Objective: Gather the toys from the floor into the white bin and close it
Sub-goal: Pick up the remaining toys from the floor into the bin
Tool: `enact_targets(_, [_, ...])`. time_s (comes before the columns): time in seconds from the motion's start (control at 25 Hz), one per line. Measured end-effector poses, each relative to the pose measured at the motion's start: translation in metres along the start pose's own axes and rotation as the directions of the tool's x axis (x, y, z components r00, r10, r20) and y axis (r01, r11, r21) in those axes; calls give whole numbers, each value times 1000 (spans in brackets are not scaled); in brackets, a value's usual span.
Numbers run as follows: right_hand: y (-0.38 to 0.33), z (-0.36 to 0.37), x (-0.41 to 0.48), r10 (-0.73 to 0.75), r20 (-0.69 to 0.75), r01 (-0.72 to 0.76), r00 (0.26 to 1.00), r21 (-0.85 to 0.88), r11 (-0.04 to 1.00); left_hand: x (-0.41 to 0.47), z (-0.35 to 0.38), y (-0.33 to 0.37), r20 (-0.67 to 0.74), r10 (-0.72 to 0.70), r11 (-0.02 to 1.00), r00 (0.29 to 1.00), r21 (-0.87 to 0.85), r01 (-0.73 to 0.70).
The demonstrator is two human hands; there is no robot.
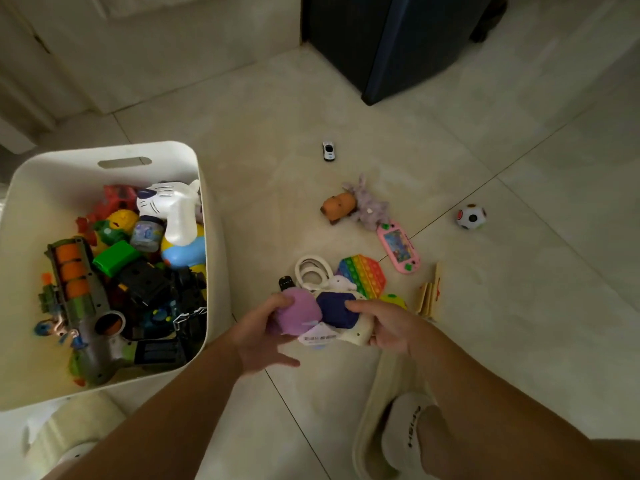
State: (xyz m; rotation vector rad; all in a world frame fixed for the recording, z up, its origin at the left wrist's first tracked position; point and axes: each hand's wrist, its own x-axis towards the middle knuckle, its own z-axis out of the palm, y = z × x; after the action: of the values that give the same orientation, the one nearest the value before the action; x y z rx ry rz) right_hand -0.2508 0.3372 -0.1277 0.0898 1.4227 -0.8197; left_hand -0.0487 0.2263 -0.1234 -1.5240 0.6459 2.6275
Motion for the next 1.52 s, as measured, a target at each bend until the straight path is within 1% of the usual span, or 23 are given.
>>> enact_targets(0.08, [3, 7, -4, 1, 80, -2, 997, 8, 1000, -3, 6, 1, 55, 11, 996, 998, -93, -6])
enact_targets(0.16, [4, 15, -1, -10, 71, 14, 997, -61, 998, -3, 10, 3, 38, 15, 992, 999, -125, -10])
enact_targets(0.24, [-1, 23, 8, -64, -99, 43, 993, -198, 979, -2, 12, 7, -3, 43, 986, 999, -160, -42])
enact_targets(0.28, [-4, 25, 14, -162, -205, 83, 965, -346, 935, 0, 15, 9, -15, 60, 981, 998, -184, -62])
enact_targets(0.32, [-5, 24, 20, -325, -291, 115, 900, -561, 820, 3, 17, 11, -23, 72, 978, 997, -196, -75])
enact_targets(0.36, [-6, 20, 25, -518, -322, 115, 792, -755, 645, 5, 20, 13, -26, 80, 977, 996, -195, -84])
enact_targets(0.4, [-7, 14, 26, -658, -362, 88, 661, -833, 547, 8, 23, 15, -37, 85, 979, 996, -184, -91])
enact_targets(0.44, [-8, 5, 28, -729, -428, 43, 535, -847, 529, 11, 26, 16, -48, 84, 979, 995, -179, -92])
enact_targets(0.48, [-8, -7, 31, -746, -470, -24, 472, -852, 522, 15, 27, 16, -58, 83, 978, 995, -185, -92])
enact_targets(0.52, [-6, -19, 36, -700, -492, -110, 517, -850, 516, 17, 27, 16, -66, 79, 976, 995, -199, -91])
enact_targets(0.6, [3, -39, 50, -491, -505, -199, 710, -813, 548, 20, 25, 17, -74, 71, 969, 995, -230, -87])
enact_targets(0.64, [9, -46, 60, -432, -490, -205, 757, -806, 556, 22, 23, 17, -75, 68, 967, 995, -242, -84])
enact_targets(0.68, [14, -51, 68, -426, -477, -192, 769, -808, 557, 22, 22, 18, -76, 64, 965, 995, -250, -81])
enact_targets(0.76, [18, -53, 75, -468, -456, -169, 757, -828, 534, 25, 17, 21, -99, 64, 962, 993, -258, -88])
enact_targets(0.88, [-7, -45, 73, -420, -552, -148, 720, -714, 684, 29, 13, 25, -140, 69, 955, 988, -277, -106])
enact_targets(0.92, [-18, -43, 75, -401, -576, -160, 712, -690, 706, 29, 14, 25, -140, 71, 953, 988, -284, -109])
enact_targets(1.04, [-43, -39, 88, -340, -605, -246, 720, -681, 690, 28, 21, 26, -124, 86, 951, 989, -286, -118])
enact_targets(1.12, [-53, -36, 91, -287, -577, -282, 764, -700, 656, 26, 24, 29, -112, 101, 950, 989, -285, -130])
enact_targets(1.2, [-58, -32, 93, -276, -541, -320, 794, -759, 567, 25, 23, 33, -109, 109, 945, 988, -298, -137])
enact_targets(1.28, [-58, -22, 96, -314, -533, -362, 785, -807, 466, 24, 21, 35, -103, 111, 941, 988, -309, -138])
enact_targets(1.36, [-56, -18, 102, -341, -542, -381, 768, -815, 438, 24, 20, 36, -96, 111, 941, 989, -310, -135])
enact_targets(1.44, [-55, -16, 103, -318, -563, -385, 763, -791, 476, 24, 20, 34, -101, 106, 941, 989, -312, -132])
enact_targets(1.52, [-56, -19, 103, -266, -600, -358, 754, -716, 600, 22, 22, 34, -102, 105, 940, 989, -314, -132])
